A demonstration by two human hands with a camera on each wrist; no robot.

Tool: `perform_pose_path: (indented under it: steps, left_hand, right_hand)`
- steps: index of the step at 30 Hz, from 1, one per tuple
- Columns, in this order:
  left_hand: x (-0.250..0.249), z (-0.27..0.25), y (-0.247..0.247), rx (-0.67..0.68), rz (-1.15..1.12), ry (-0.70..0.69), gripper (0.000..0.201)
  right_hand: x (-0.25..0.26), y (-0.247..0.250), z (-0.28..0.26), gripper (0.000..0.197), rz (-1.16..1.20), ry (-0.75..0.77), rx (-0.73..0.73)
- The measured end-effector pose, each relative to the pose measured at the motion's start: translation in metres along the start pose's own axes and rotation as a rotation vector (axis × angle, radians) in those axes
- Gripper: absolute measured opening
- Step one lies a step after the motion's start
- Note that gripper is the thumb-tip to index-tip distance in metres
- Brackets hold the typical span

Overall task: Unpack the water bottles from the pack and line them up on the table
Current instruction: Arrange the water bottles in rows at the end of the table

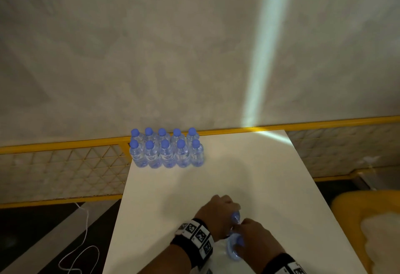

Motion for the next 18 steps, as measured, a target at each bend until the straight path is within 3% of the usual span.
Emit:
perform_pose_path:
  steps: [4, 9, 14, 18]
  left_hand:
    - [-0.001, -0.005, 0.001, -0.079, -0.16, 0.121, 0.031]
    - [0.0, -0.002, 0.013, -0.069, -0.184, 0.194, 0.023]
    - [0.026, 0.03, 0.048, -0.157, -0.163, 0.183, 0.025]
    - [0.059, 0.071, 0.092, -0.244, -0.062, 0.197, 0.028]
  right_hand:
    - [-0.007, -0.019, -0.011, 0.037, -0.024, 0.003, -0.016]
    - [-0.014, -0.029, -0.015, 0.031, -0.021, 0.013, -0.07]
    - [-0.017, -0.027, -0.015, 0.018, 0.022, 0.015, -0.092]
    - [-0.011, -0.018, -0.01, 0.028, 0.061, 0.03, -0.067]
Point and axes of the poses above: each hand's wrist, its own z-axis towards the middle knuckle, its own y-axis out of the back of the hand, x = y × z, the point moved 2 cm from there along z, towards the middle knuckle, and after that the axes turned 7 degrees about z, right-handed, at the moved point
